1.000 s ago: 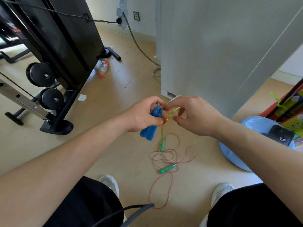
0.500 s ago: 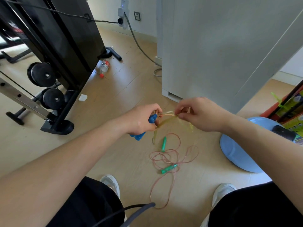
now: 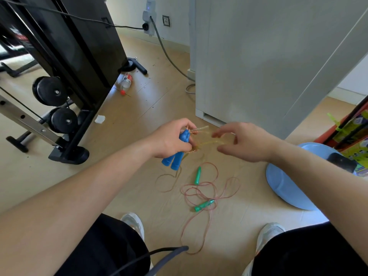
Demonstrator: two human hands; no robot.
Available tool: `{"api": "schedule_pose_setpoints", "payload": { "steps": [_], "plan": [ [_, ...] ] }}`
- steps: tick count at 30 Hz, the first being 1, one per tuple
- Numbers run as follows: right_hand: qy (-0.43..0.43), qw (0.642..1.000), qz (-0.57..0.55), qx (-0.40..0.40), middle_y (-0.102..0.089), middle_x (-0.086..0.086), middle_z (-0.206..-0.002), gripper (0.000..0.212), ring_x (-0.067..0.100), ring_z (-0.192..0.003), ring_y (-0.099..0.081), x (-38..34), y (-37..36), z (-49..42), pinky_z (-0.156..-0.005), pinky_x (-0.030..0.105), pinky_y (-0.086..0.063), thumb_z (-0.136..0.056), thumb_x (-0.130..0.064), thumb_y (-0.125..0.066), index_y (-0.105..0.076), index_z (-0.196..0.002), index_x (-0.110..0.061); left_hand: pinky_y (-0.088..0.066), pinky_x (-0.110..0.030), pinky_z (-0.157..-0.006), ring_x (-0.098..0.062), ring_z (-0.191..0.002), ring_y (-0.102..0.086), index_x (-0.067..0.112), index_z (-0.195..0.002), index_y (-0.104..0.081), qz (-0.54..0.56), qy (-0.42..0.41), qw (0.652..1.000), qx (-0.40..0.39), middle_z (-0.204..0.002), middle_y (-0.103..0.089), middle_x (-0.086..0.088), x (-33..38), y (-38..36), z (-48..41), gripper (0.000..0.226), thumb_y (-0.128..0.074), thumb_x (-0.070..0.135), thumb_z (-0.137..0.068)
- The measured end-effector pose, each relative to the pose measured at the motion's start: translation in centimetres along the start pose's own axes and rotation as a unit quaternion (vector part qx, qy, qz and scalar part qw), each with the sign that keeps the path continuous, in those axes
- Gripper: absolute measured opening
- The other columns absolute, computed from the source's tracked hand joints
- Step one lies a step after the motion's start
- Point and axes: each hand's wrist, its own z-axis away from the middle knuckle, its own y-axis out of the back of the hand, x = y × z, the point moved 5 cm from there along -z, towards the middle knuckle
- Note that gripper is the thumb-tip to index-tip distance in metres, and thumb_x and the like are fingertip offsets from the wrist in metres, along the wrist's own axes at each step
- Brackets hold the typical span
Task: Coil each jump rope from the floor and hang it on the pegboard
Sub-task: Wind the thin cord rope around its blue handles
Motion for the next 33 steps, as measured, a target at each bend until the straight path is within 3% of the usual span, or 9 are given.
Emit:
{"api": "schedule_pose_setpoints", "payload": {
  "steps": [3,8,11,14,21,24,26,29,33],
  "plan": [
    [0.023,0.999,-0.032,0.009,-0.062,-0.016,-0.117,0.043,-0.015,-0.070,-0.046,-2.1,-1.0,-0.3,-0.076,0.018,-0.034,-0.088,-0.044,-0.066,-0.060,-0.129,-0.032,-0.056,-0.027,-0.083,-0.007,-0.083,-0.070,0.024,-0.117,-0.058,0.006,-0.013,1.000,0.006,-0.089,-0.072,0.009,0.6,-0.4,-0.1,0.042,-0.073,0.004,-0.083],
    [-0.007,0.995,-0.101,0.005,-0.068,-0.010,-0.097,0.032,0.015,-0.090,-0.062,-2.2,-2.7,-0.5,-0.077,0.030,-0.047,-0.090,-0.036,-0.067,-0.051,-0.116,-0.027,-0.055,-0.022,-0.077,-0.002,-0.077,-0.068,0.022,-0.116,-0.059,0.025,-0.025,0.999,0.019,-0.091,-0.071,0.005,0.7,-0.7,-0.3,0.040,-0.076,0.006,-0.083],
    [0.008,0.997,-0.073,0.036,-0.062,-0.015,-0.075,0.005,0.008,-0.076,-0.058,-2.0,-2.1,-0.8,-0.067,0.023,-0.043,-0.097,-0.030,-0.056,-0.058,-0.102,-0.030,-0.056,-0.033,-0.086,-0.011,-0.086,-0.069,0.026,-0.116,-0.058,-0.004,-0.023,1.000,0.015,-0.092,-0.072,0.004,0.2,-1.0,-0.4,0.040,-0.073,0.007,-0.084],
    [0.011,0.993,-0.097,0.067,-0.060,-0.014,-0.069,0.012,0.001,-0.068,-0.055,-1.4,-0.4,-0.7,-0.063,0.017,-0.040,-0.096,-0.024,-0.056,-0.064,-0.090,-0.031,-0.054,-0.040,-0.093,-0.015,-0.094,-0.068,0.029,-0.119,-0.054,-0.060,-0.020,0.998,0.006,-0.097,-0.073,0.010,-0.2,-1.0,-0.4,0.041,-0.069,0.010,-0.086],
    [-0.040,0.965,-0.224,0.131,-0.066,-0.007,-0.073,0.012,-0.002,-0.051,-0.049,2.3,1.2,-0.4,-0.060,0.026,-0.040,-0.098,-0.017,-0.055,-0.066,-0.093,-0.021,-0.052,-0.039,-0.097,-0.012,-0.098,-0.067,0.026,-0.123,-0.054,-0.073,0.017,0.997,0.020,-0.100,-0.071,0.011,-1.4,0.4,-0.7,0.042,-0.067,0.009,-0.087],
    [-0.071,0.976,-0.187,0.081,-0.071,-0.008,-0.077,0.015,-0.002,-0.062,-0.056,2.6,0.9,-0.3,-0.063,0.025,-0.041,-0.093,-0.016,-0.056,-0.068,-0.087,-0.024,-0.054,-0.034,-0.094,-0.010,-0.093,-0.068,0.025,-0.122,-0.055,-0.041,0.018,0.999,0.024,-0.095,-0.072,0.011,-1.2,0.6,-0.7,0.043,-0.071,0.009,-0.086],
    [-0.082,0.990,-0.115,-0.017,-0.073,-0.011,-0.077,0.014,0.005,-0.077,-0.062,2.5,0.1,-0.3,-0.067,0.024,-0.042,-0.089,-0.018,-0.056,-0.068,-0.088,-0.025,-0.054,-0.029,-0.088,-0.009,-0.090,-0.069,0.025,-0.121,-0.055,-0.026,0.014,0.999,0.016,-0.094,-0.072,0.009,-0.9,0.4,-0.6,0.042,-0.073,0.011,-0.086],
    [-0.076,0.985,-0.058,-0.142,-0.072,-0.012,-0.078,0.018,0.004,-0.069,-0.059,1.6,-1.8,0.0,-0.062,0.022,-0.042,-0.087,-0.023,-0.061,-0.066,-0.105,-0.025,-0.052,-0.024,-0.083,-0.009,-0.088,-0.068,0.026,-0.121,-0.054,-0.026,0.001,1.000,0.003,-0.094,-0.072,0.008,-0.2,-0.1,-0.3,0.040,-0.071,0.011,-0.087],
    [-0.055,0.985,-0.117,-0.112,-0.067,-0.006,-0.083,0.019,0.011,-0.057,-0.058,-0.2,-2.9,-0.5,-0.054,0.023,-0.046,-0.088,-0.034,-0.065,-0.064,-0.105,-0.026,-0.055,-0.031,-0.083,-0.014,-0.088,-0.068,0.030,-0.118,-0.054,-0.062,-0.026,0.998,-0.017,-0.094,-0.070,0.008,0.5,-1.3,0.0,0.038,-0.071,0.015,-0.087]
  ]
}}
